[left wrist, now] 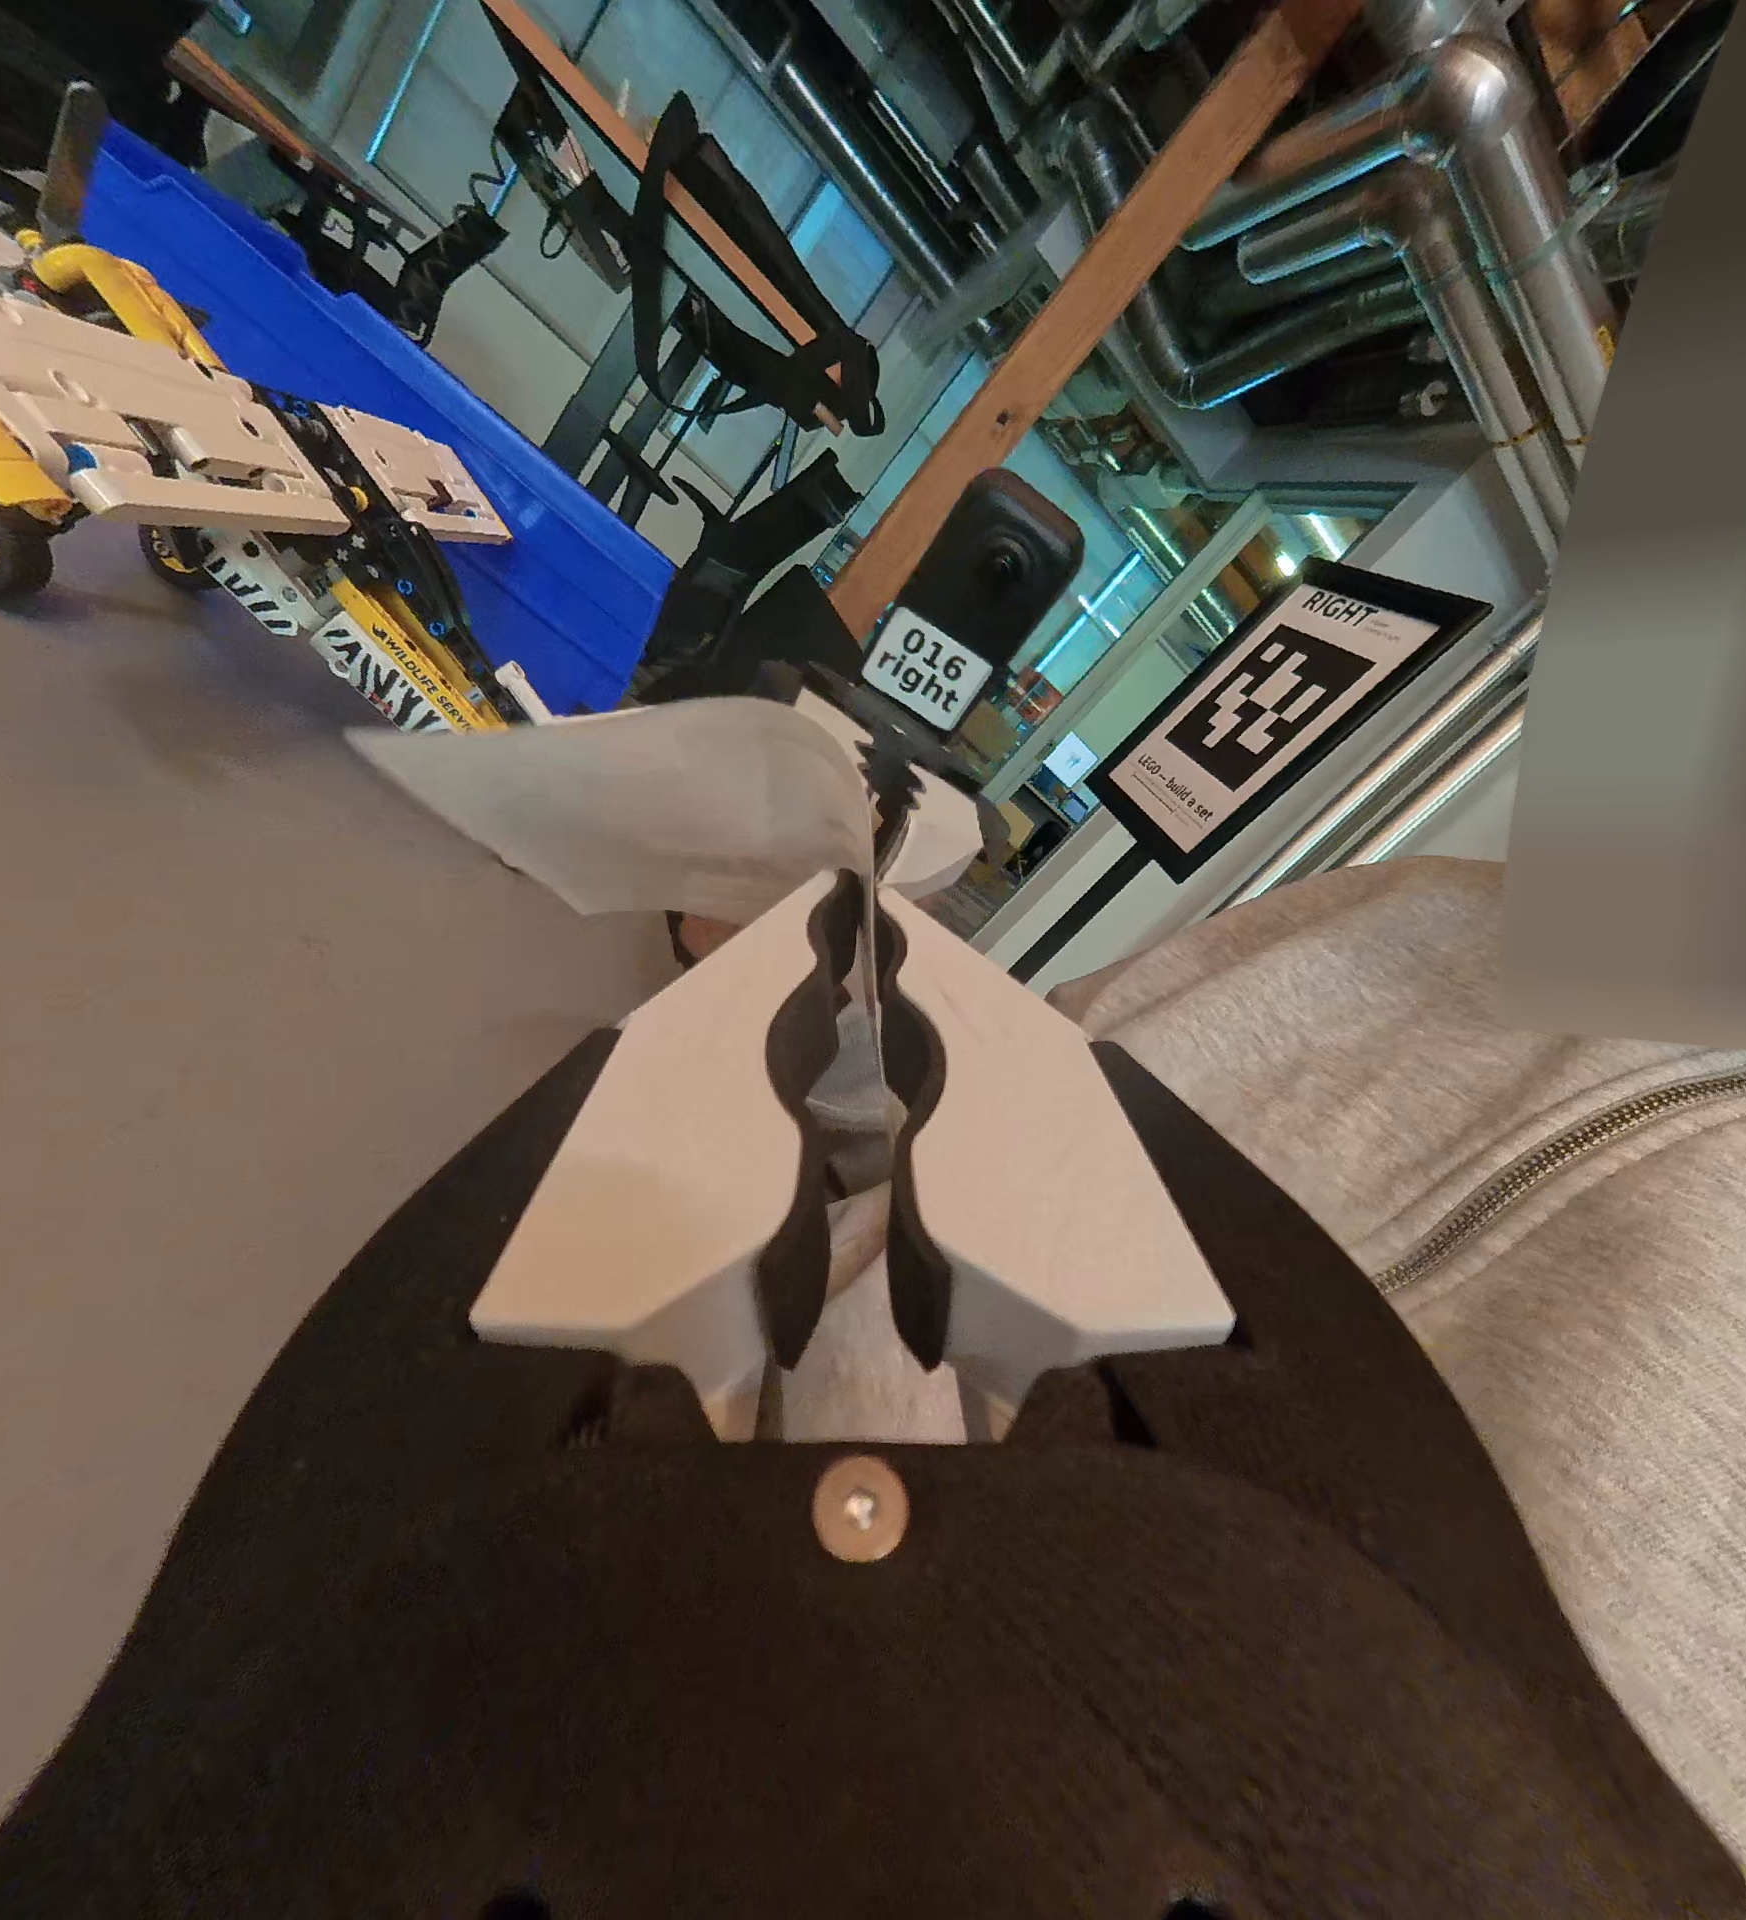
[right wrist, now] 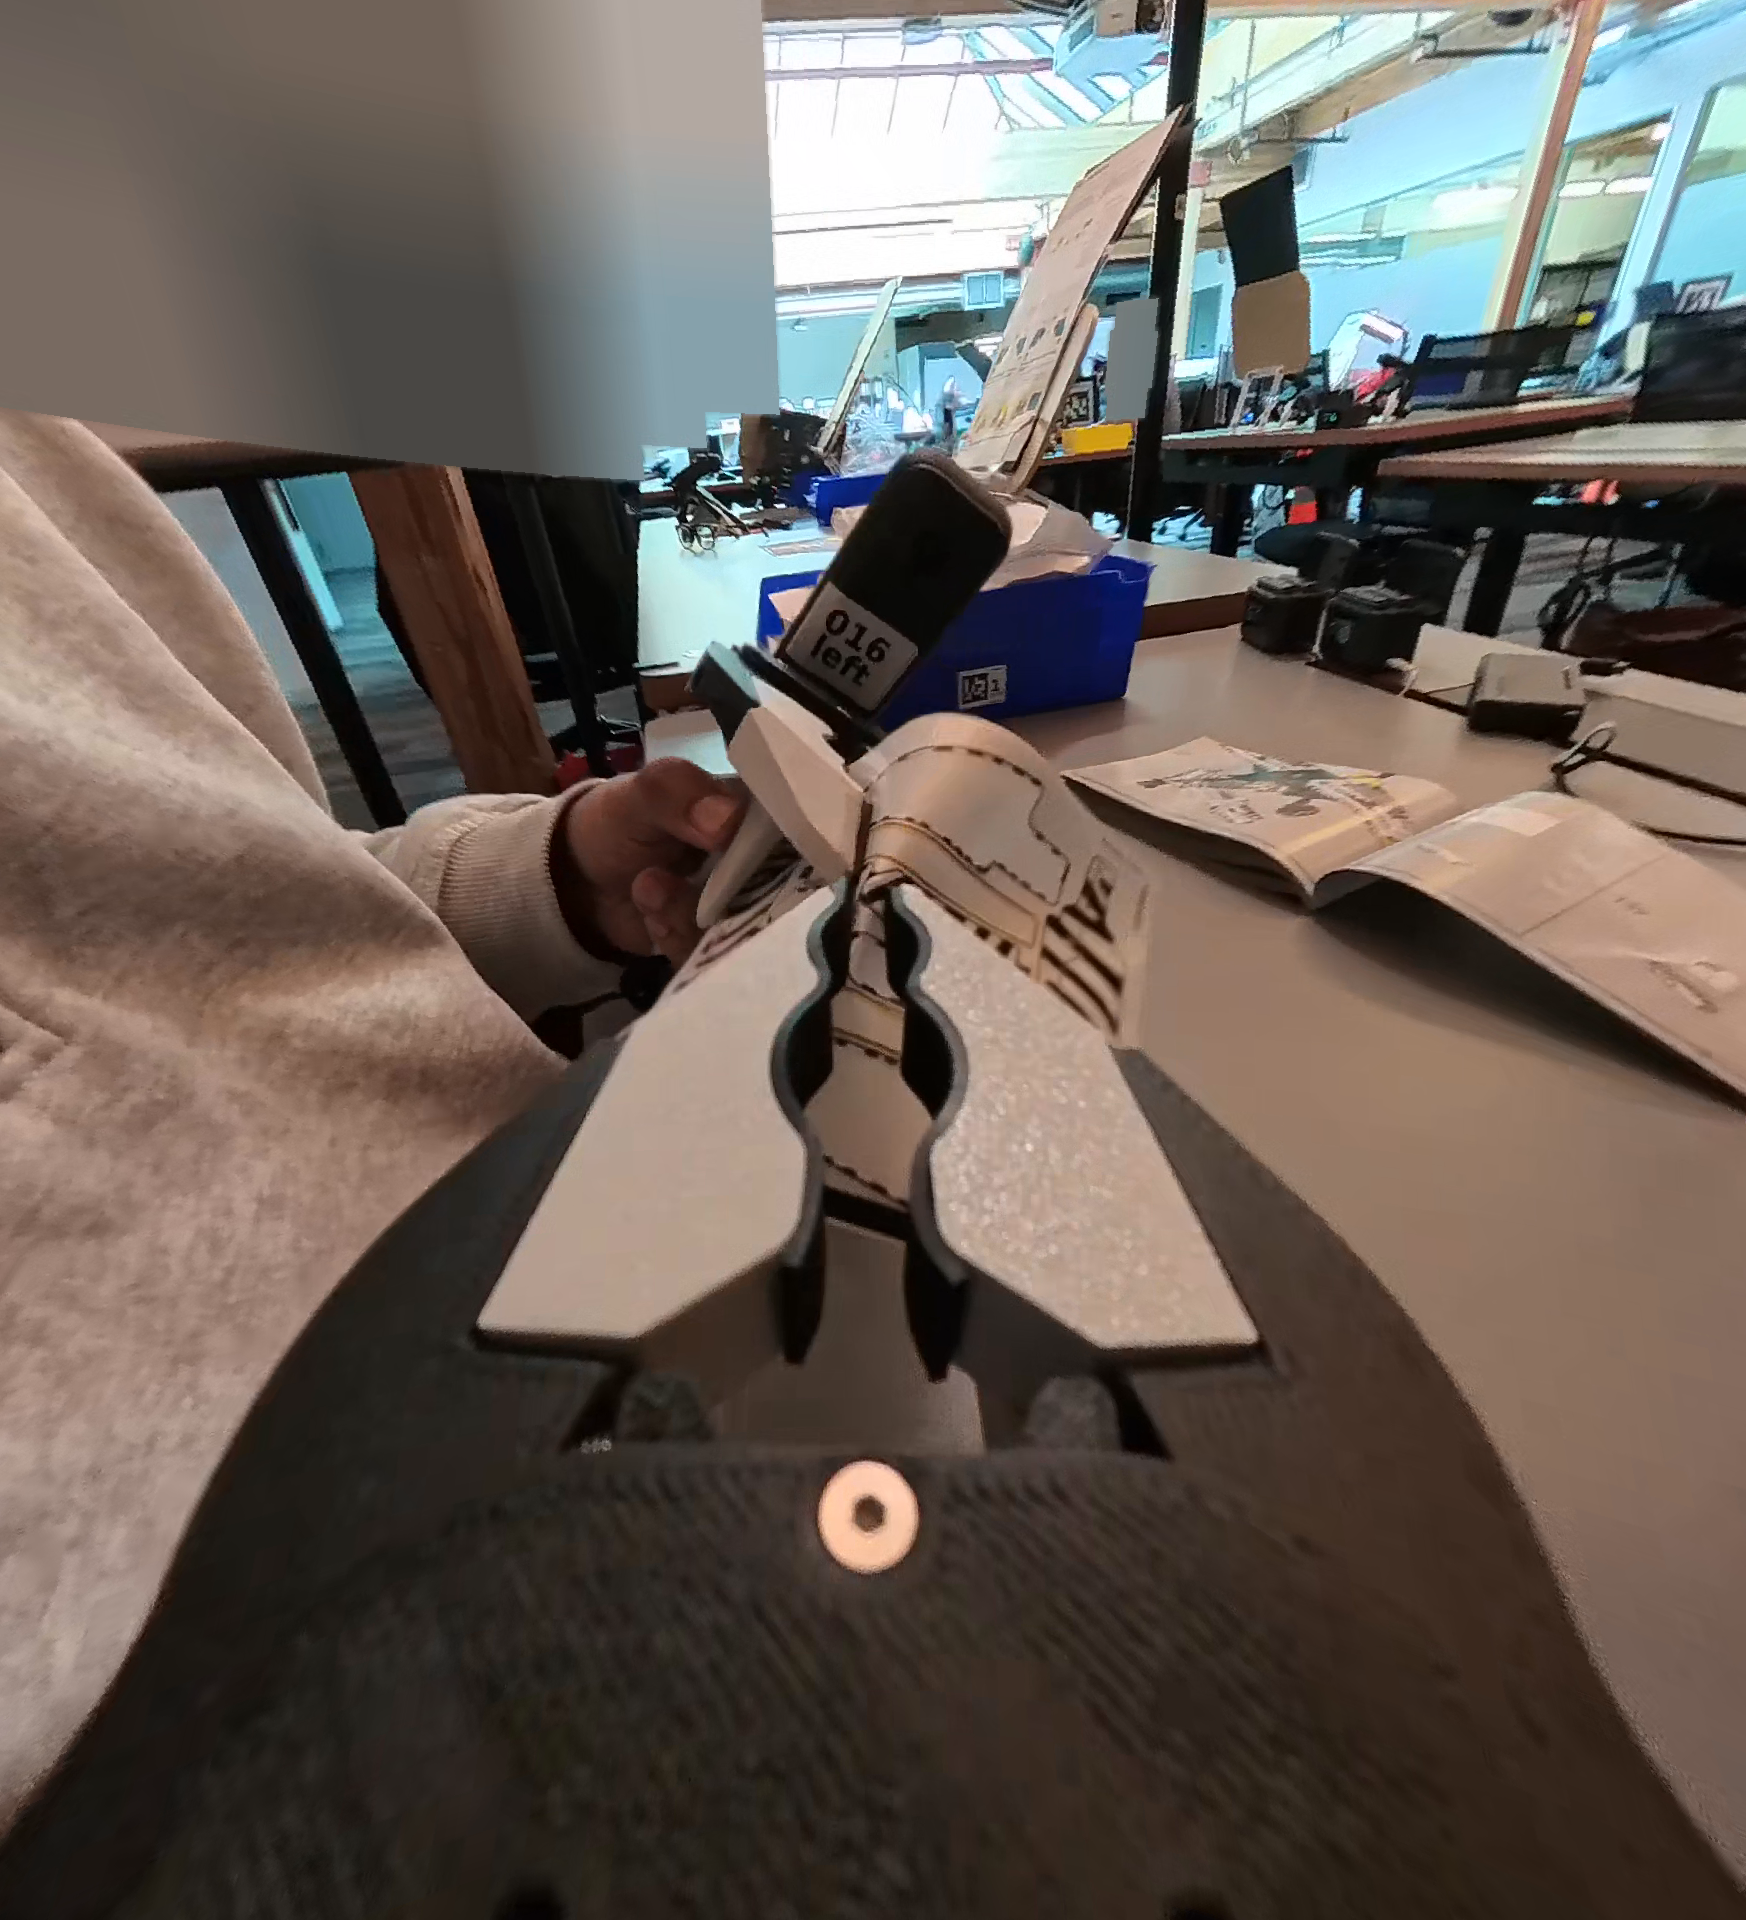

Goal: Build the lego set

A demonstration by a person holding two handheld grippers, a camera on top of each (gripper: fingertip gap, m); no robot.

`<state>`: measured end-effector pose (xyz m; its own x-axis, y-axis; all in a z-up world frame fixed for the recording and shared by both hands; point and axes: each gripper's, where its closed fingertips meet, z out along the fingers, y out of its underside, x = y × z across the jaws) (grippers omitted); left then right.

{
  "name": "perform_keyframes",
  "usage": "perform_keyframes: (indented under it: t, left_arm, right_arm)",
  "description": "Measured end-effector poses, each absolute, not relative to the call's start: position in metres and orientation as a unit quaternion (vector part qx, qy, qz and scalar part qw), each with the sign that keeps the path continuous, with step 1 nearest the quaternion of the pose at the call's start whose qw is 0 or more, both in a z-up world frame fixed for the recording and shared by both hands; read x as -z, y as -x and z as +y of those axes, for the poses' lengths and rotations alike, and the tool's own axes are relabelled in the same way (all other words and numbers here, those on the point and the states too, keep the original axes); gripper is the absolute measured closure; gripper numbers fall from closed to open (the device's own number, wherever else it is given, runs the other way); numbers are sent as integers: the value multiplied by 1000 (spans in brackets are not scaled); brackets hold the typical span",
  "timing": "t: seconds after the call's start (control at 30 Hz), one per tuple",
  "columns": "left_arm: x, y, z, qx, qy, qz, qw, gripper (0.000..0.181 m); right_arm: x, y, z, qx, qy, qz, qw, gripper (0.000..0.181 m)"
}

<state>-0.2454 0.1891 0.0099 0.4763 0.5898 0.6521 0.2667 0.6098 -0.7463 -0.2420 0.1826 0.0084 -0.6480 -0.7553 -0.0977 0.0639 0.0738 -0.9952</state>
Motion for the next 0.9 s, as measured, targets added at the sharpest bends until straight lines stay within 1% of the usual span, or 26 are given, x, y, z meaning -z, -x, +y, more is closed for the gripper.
perform_keyframes:
  t: [0.17, 0.27, 0.37, 0.53, 0.8, 0.9]
  left_arm:
    - [-5, 246, 189, -113, 438, -507, 733, 181]
    - [-4, 246, 189, -117, 443, -509, 729, 181]
    - [-6, 246, 190, -116, 442, -506, 731, 181]
    - [-7, 245, 191, -115, 444, -503, 732, 181]
    - [-7, 245, 194, -114, 448, -499, 733, 181]
    - [-5, 246, 193, -116, 451, -501, 729, 181]
  right_arm:
    - [-8, 243, 182, 613, 244, 656, 365, 181]
    - [-6, 244, 181, 614, 247, 661, 352, 181]
    - [-5, 243, 181, 618, 258, 662, 335, 168]
    - [-2, 240, 181, 620, 275, 668, 307, 173]
    - [-5, 239, 185, 609, 262, 658, 357, 177]
    - [-2, 240, 184, 587, 241, 664, 396, 177]
